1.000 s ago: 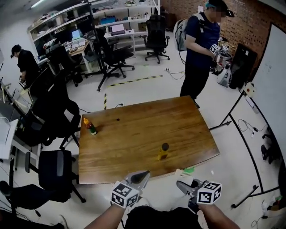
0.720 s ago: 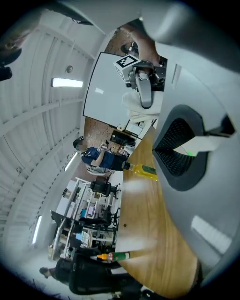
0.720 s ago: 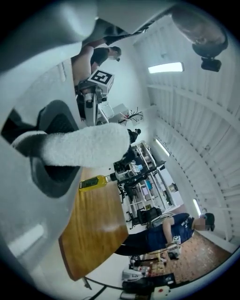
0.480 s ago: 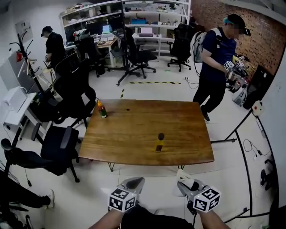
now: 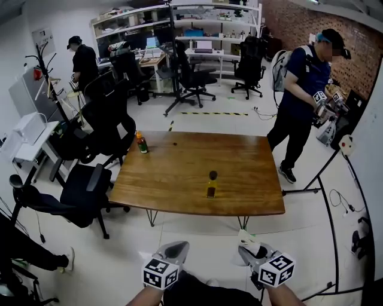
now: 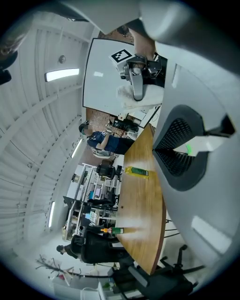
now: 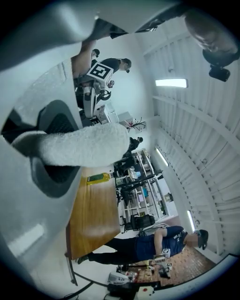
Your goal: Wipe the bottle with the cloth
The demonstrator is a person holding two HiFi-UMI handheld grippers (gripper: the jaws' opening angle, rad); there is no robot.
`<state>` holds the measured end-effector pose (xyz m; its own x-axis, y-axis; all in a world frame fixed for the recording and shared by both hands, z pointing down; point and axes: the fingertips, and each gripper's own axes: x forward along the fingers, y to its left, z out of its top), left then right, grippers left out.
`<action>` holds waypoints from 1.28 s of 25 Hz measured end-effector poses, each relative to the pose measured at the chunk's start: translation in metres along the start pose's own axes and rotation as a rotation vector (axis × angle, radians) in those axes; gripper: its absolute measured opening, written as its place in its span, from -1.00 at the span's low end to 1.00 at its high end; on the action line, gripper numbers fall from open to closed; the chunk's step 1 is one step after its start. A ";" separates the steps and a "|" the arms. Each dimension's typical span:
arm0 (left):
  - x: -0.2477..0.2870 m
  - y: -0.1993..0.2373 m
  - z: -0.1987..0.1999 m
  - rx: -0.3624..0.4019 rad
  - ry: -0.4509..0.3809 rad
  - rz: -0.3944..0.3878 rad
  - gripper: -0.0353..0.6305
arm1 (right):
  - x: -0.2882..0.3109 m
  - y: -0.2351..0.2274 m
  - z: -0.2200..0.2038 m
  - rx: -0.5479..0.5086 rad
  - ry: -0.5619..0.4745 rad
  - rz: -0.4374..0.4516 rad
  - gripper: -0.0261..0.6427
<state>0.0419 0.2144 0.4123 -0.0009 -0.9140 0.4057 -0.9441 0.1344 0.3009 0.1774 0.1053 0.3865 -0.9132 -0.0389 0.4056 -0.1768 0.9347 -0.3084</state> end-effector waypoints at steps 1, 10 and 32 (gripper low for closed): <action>-0.002 0.002 0.001 0.005 -0.001 0.004 -0.84 | -0.001 0.001 -0.002 0.006 -0.003 -0.003 -0.70; -0.002 0.010 0.015 0.020 -0.017 -0.001 -0.84 | -0.003 -0.003 -0.003 0.025 -0.020 -0.034 -0.70; 0.002 0.010 0.015 0.051 0.000 -0.006 -0.84 | 0.002 -0.012 -0.004 0.038 -0.011 -0.045 -0.71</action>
<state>0.0272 0.2080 0.4029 0.0049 -0.9147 0.4040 -0.9598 0.1091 0.2585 0.1793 0.0958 0.3940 -0.9079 -0.0841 0.4106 -0.2311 0.9178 -0.3230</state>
